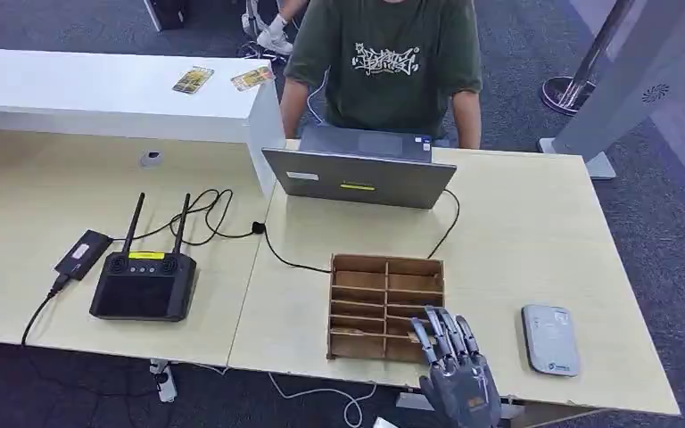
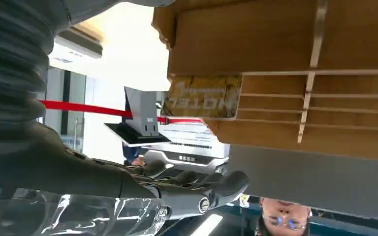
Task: Pass the card to the sensor for recognition and then transmit it.
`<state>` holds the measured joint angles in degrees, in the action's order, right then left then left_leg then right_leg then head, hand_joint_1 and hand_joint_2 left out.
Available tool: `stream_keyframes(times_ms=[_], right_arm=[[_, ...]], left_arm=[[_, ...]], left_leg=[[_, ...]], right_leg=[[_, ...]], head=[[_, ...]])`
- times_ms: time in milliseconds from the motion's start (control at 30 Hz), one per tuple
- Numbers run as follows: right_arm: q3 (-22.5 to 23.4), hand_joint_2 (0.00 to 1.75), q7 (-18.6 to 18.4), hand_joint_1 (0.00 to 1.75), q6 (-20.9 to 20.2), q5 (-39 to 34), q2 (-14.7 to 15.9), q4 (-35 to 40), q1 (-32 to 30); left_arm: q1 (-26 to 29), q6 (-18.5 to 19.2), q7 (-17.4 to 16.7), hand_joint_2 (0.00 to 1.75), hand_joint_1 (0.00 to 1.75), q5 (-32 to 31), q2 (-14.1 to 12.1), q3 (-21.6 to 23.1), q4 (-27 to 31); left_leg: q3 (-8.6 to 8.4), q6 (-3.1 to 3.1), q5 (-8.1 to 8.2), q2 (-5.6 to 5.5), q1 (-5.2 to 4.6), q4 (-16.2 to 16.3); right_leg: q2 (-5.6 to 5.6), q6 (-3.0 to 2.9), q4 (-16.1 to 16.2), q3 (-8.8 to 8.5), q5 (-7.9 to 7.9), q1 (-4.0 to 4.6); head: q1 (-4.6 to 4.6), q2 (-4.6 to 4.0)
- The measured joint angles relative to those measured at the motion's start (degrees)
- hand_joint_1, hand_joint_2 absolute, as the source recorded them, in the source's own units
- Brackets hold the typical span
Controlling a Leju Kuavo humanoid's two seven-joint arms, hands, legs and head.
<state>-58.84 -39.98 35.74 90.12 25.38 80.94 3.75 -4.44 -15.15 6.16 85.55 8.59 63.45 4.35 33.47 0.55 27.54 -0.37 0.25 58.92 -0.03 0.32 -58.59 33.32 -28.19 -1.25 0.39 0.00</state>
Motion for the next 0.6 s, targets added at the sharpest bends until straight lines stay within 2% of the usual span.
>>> stream_keyframes(times_ms=[200, 333, 467, 600], right_arm=[[-1.6, 1.75, 0.0, 0.0, 0.1, 0.0, 1.1, -0.7, 0.8], [-1.6, 1.75, 1.7, 0.0, -0.2, 0.0, 1.3, -0.7, 0.5], [-0.3, 1.75, 5.4, 0.0, -0.7, 0.0, 1.3, -0.3, -1.0], [3.7, 1.75, 12.2, 0.0, -0.7, 0.0, -0.1, 0.4, -2.9]], left_arm=[[0.0, -0.1, 0.0, 0.0, 0.0, 0.0, 0.0, 0.0, 0.0], [0.0, -0.1, 0.0, 0.0, 0.0, 0.0, 0.0, 0.0, 0.0], [0.0, -0.1, 0.1, 0.0, 0.0, 0.0, 0.0, 0.0, 0.0], [0.0, -0.2, 0.1, 0.0, 0.0, 0.0, 0.0, 0.0, 0.0]], left_leg=[[0.0, 0.0, 0.0, 0.01, -0.01, 0.0], [-0.01, 0.0, 0.0, 0.02, -0.01, 0.0], [0.0, 0.0, 0.0, 0.0, -0.01, 0.0], [0.0, 0.0, 0.0, 0.0, 0.0, 0.0]], right_leg=[[0.01, 0.0, 0.0, -0.01, 0.0, -0.01], [0.01, 0.0, 0.0, -0.01, 0.01, -0.01], [0.0, 0.0, 0.0, -0.02, 0.01, -0.01], [0.0, 0.0, 0.0, -0.01, 0.0, 0.0]], head=[[0.0, 0.0], [0.0, 0.0], [0.0, 0.0], [0.0, 0.0]])
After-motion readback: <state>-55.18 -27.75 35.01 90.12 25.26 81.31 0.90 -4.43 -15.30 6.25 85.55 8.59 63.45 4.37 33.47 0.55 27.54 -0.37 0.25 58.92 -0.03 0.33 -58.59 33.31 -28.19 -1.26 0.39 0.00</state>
